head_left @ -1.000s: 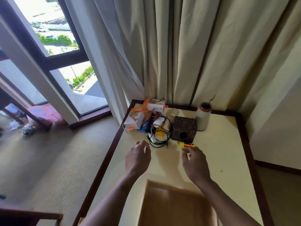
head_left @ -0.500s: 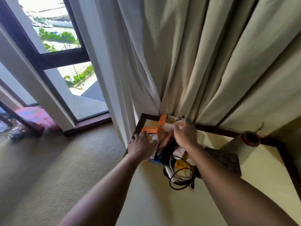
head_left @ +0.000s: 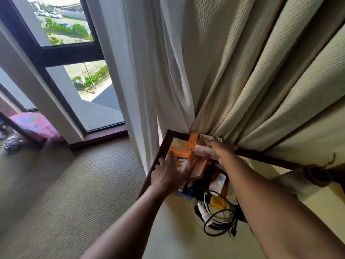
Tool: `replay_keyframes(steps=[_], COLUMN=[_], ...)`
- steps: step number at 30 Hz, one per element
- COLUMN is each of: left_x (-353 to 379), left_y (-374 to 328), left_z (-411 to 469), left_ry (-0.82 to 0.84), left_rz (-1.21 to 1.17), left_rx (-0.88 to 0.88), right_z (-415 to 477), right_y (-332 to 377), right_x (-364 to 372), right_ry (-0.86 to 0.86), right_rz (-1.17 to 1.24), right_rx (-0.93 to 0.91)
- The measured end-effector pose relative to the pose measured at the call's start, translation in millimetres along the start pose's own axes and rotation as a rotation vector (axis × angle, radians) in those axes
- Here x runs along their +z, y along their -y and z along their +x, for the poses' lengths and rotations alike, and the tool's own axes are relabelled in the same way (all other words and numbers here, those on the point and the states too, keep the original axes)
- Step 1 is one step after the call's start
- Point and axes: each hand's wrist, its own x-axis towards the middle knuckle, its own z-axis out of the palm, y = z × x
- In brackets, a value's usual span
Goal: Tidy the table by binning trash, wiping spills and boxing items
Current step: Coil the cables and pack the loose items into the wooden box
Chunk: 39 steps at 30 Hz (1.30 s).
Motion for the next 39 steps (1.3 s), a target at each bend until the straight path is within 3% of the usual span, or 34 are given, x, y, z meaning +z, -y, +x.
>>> replay_keyframes(steps=[2, 4, 8, 12, 14, 17, 20, 23, 26, 30, 35, 39], left_x=[-2, -8, -31, -59, -68, -69, -58, -41, -26, -7, 14, 30], left_y=[0, 0, -7, -4, -2, 1, 1, 0, 0, -10, -36, -37], left_z=[-2, -6, -35, -88, -130, -207, -281, -339, -381, -402, -407, -395], left_ry=[0.012, -0.022, -0.083, -0.137, -0.149, -0.126, -0.045, -0.013, -0.065, -0.032, 0.027, 0.108], left_rz=[-0.004, -0.037, -0.21, -0.498, -0.533, -0.395, -0.243, 0.009, 0.311, 0.708, 1.106, 1.459], left_rx=[-0.041, -0.089, -0.116, 0.02, 0.135, 0.338, 0.403, 0.464, 0.697, 0.978, 1.348, 1.463], right_z=[-45, -126, -196, -286, -342, -403, -451, -486, -515, -525, -524, -513], right_y=[18, 48, 66, 59, 39, -14, -74, -132, -194, -252, -274, -276], right_x=[-9, -23, -53, -104, -137, -185, -225, -256, -280, -293, -291, -280], right_ry=[0.049, -0.032, -0.131, -0.139, -0.127, -0.089, -0.058, -0.01, 0.062, 0.161, 0.225, 0.221], right_rz=[0.117, 0.247, 0.385, 0.444, 0.439, 0.314, 0.166, 0.079, -0.024, -0.153, -0.361, -0.518], right_rx=[-0.02, -0.087, -0.212, -0.428, -0.486, -0.527, -0.517, -0.468, -0.421, -0.374, -0.411, -0.415])
